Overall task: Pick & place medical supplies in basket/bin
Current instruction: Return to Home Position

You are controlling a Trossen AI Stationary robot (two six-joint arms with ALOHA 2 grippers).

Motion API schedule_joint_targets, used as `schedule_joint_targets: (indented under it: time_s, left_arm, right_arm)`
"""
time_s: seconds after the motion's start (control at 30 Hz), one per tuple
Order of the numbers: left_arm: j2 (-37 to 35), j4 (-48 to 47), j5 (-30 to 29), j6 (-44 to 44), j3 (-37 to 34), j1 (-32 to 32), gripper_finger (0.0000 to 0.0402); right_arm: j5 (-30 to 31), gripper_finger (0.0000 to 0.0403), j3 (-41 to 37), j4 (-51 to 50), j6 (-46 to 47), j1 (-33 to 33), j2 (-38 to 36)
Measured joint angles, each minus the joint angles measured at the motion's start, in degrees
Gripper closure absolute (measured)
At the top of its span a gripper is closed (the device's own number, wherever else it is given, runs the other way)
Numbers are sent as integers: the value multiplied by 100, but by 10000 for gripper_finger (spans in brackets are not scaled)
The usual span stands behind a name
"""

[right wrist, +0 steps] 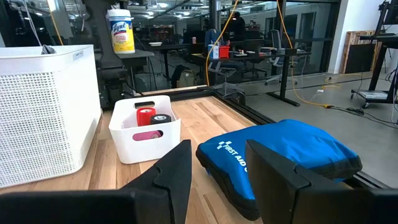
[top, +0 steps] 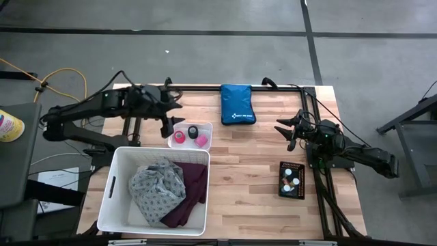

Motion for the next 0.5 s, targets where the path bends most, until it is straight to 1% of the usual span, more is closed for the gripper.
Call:
schedule_joint_targets:
  time_s: [0.17,0.37,0.5]
  left_arm:
    - [4,680,363,154,-507,617,163]
    - [-2,1170,1068,187,-986,1378,163]
    - [-1,1655,1249,118,-1380,1759,163]
  right_arm:
    - [0,265,0,0,0,0,-1]
    - [0,265,0,0,0,-2,0]
    - [0,265,-1,0,0,-1,-1]
